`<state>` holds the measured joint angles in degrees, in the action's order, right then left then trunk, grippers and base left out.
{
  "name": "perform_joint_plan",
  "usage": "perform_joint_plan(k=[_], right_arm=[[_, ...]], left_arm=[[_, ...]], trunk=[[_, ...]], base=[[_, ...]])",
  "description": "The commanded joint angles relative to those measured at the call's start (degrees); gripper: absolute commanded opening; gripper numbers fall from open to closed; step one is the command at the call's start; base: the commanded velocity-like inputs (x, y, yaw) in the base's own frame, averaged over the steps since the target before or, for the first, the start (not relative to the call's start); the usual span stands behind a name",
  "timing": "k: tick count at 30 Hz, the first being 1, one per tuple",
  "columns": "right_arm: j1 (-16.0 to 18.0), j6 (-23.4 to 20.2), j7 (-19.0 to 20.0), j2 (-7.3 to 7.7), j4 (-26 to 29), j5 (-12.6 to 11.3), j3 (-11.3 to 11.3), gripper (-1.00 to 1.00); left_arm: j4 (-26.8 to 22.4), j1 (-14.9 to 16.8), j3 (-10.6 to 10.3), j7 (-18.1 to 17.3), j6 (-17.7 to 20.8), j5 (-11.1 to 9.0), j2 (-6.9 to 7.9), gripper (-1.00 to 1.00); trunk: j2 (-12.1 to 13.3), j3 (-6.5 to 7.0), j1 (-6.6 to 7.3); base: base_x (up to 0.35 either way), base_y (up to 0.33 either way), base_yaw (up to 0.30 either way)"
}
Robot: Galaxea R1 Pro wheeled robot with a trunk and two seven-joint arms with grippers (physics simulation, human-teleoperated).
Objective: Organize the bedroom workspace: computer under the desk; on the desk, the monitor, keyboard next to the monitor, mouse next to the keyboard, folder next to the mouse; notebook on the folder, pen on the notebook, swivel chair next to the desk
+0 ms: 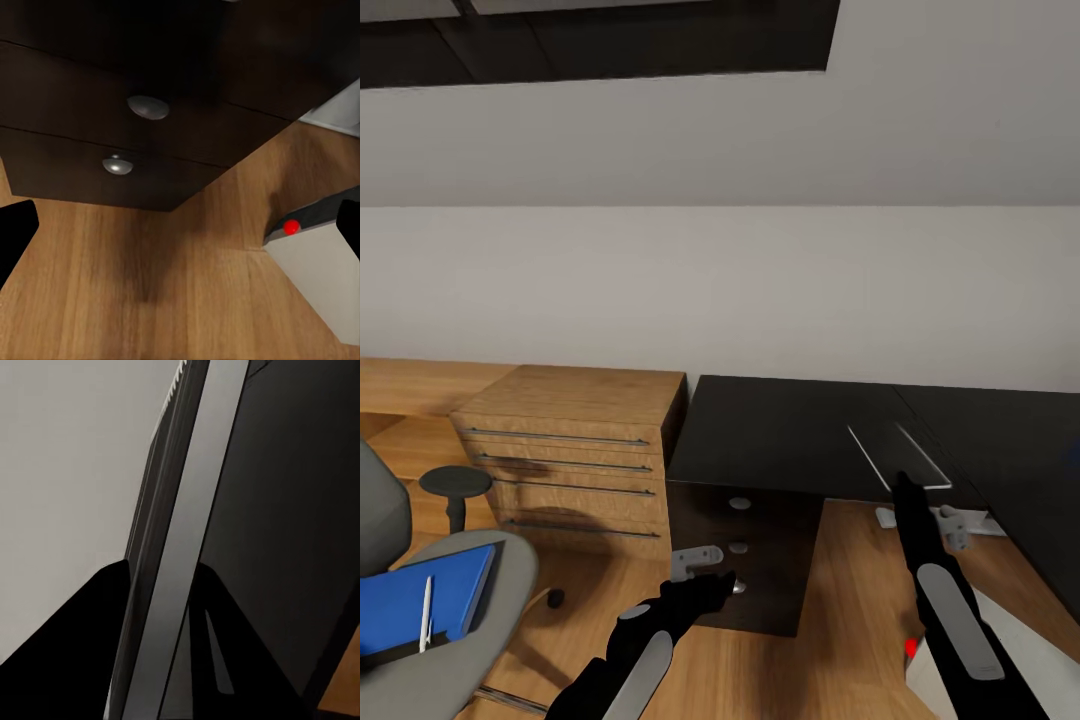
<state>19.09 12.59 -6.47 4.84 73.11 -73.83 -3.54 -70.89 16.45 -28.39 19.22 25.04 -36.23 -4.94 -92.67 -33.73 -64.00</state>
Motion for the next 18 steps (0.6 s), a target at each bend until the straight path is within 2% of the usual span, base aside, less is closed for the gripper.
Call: perform_joint_plan(k=[1,9,18], right_arm=[[0.0,0.2,-0.2,0.02,0.1,-0.4,0.5,-1.00],[0.0,0.1,0.0,0.02,0.6,-0.4,2.7,-1.00],[0.0,0.1,0.0,-0.01,0.9,-0.3,3.4,-1.00]], left_arm=[[-0.1,0.0,-0.1,0.6,0.1,-0.6,0.01,1.00],[-0.1,0.0,-0.1,0.6,0.1,-0.6,0.07,1.00],[-0.1,0.0,-0.1,0.6,0.1,-0.6,0.02,1.00]], trunk=[[0.0,-0.06,0.00],[0.0,-0.06,0.00],[0.0,-0.06,0.00]], base=[[0.000,0.000,0.000],[-0.007,0.000,0.000],[-0.251,0.000,0.000]])
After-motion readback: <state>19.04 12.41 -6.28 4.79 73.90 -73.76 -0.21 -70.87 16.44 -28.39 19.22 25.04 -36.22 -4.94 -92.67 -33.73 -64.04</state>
